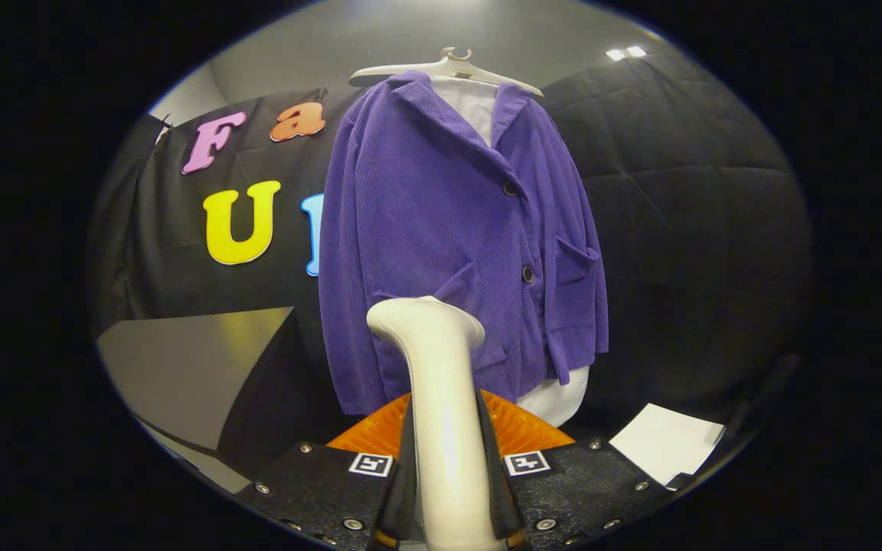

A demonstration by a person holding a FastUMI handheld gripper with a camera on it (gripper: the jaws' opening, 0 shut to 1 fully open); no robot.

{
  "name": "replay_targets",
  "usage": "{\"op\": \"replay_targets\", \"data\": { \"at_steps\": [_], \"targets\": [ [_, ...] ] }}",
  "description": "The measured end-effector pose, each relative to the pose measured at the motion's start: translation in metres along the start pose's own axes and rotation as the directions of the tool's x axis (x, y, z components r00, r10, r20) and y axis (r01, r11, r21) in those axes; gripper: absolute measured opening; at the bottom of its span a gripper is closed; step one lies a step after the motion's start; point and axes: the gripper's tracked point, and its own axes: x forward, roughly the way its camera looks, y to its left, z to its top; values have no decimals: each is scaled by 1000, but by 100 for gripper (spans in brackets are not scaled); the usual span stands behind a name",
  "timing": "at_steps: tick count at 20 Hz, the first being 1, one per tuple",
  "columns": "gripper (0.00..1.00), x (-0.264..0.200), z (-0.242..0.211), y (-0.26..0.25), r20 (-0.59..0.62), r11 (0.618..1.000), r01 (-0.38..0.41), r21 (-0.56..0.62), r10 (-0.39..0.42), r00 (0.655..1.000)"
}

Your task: Iron the clothes twice with a garment steamer, once on the left side and once on the right side.

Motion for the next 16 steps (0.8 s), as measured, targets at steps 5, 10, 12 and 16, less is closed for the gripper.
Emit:
{"op": "replay_targets", "data": {
  "at_steps": [5, 10, 12, 16],
  "targets": [
    [39, 12, -55, -6, -93, 1000, 7, -26, -10, 996],
    [39, 4, -77, -16, -127, 998, 16, -59, -24, 992],
    [39, -12, -56, -23, -75, 998, 26, -49, -29, 997],
    [39, -42, 14, -31, 70, 999, 37, 0, -37, 997]
  ]
}}
